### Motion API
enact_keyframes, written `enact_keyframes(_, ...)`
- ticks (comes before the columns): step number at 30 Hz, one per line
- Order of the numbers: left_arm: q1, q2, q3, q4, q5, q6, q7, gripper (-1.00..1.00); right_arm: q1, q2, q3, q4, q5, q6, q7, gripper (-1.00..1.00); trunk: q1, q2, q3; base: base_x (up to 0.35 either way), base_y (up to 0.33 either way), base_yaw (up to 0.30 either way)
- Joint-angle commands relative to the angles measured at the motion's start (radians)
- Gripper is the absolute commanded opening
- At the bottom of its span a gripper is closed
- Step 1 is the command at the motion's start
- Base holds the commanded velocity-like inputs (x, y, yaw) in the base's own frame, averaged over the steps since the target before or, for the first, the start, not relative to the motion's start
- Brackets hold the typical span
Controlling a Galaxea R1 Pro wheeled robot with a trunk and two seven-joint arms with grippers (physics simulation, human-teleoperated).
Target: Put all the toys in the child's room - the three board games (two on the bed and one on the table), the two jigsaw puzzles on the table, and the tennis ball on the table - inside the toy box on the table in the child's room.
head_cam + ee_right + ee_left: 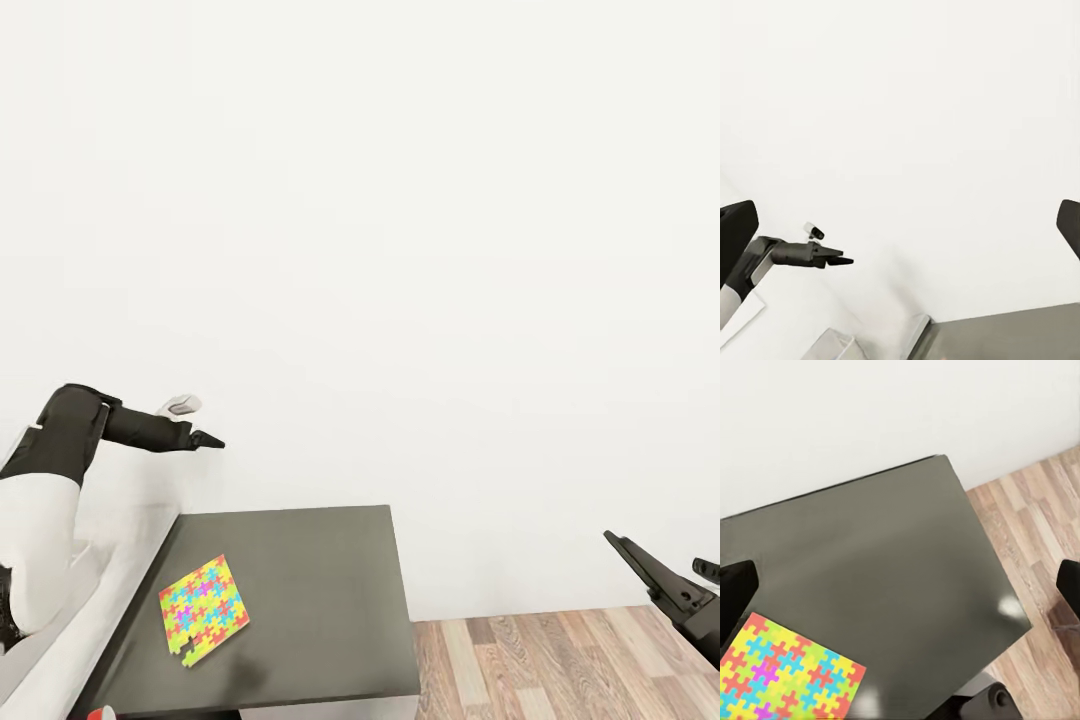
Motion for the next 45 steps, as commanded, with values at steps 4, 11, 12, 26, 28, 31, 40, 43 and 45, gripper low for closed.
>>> enact_keyframes(4, 0.014, -0.021, 0.004, 0.010, -0.009, 0.012, 0.091, 1.00, 0.000, 0.001, 0.000, 0.000, -0.006, 0.007, -0.003, 1.00, 0.001, -0.002, -0.002, 0.000, 0.000, -0.004)
enact_keyframes(11, 0.028, -0.034, 0.012, 0.097, 0.000, 0.014, 0.271, 1.00, 0.000, 0.002, 0.001, 0.000, -0.005, 0.007, -0.009, 1.00, 0.001, -0.002, -0.002, 0.000, 0.000, -0.001)
enact_keyframes(12, 0.028, -0.034, 0.015, 0.110, 0.000, 0.014, 0.285, 1.00, 0.000, 0.001, 0.001, 0.000, -0.005, 0.007, -0.009, 1.00, 0.001, -0.002, -0.002, 0.000, 0.000, 0.000)
enact_keyframes(26, 0.053, -0.059, 0.193, 0.199, 0.003, 0.005, 0.549, 1.00, 0.000, 0.006, 0.002, -0.001, 0.040, 0.009, -0.053, 1.00, 0.001, -0.002, -0.002, 0.000, 0.000, 0.000)
enact_keyframes(28, 0.059, -0.070, 0.200, 0.200, 0.003, 0.004, 0.583, 1.00, 0.000, 0.007, 0.003, -0.002, 0.043, 0.009, -0.059, 1.00, 0.001, -0.002, -0.002, 0.000, 0.000, 0.000)
enact_keyframes(31, 0.069, -0.084, 0.209, 0.201, 0.004, 0.003, 0.629, 1.00, 0.000, 0.008, 0.005, -0.004, 0.046, 0.011, -0.069, 1.00, 0.001, -0.002, -0.002, 0.000, 0.000, 0.000)
enact_keyframes(40, 0.105, -0.122, 0.284, 0.203, 0.013, -0.003, 0.740, 1.00, -0.003, 0.001, 0.004, -0.011, 0.061, 0.119, -0.183, 1.00, 0.001, -0.002, -0.002, 0.000, 0.000, 0.000)
enact_keyframes(43, 0.124, -0.138, 0.296, 0.203, 0.017, -0.019, 0.783, 1.00, -0.005, -0.002, 0.001, -0.012, 0.064, 0.155, -0.239, 1.00, 0.001, -0.002, -0.002, 0.000, 0.000, 0.000)
enact_keyframes(45, 0.136, -0.144, 0.308, 0.203, 0.027, -0.035, 0.801, 1.00, -0.005, -0.002, 0.000, -0.012, 0.065, 0.170, -0.266, 1.00, 0.001, -0.002, -0.002, 0.000, 0.000, 0.000)
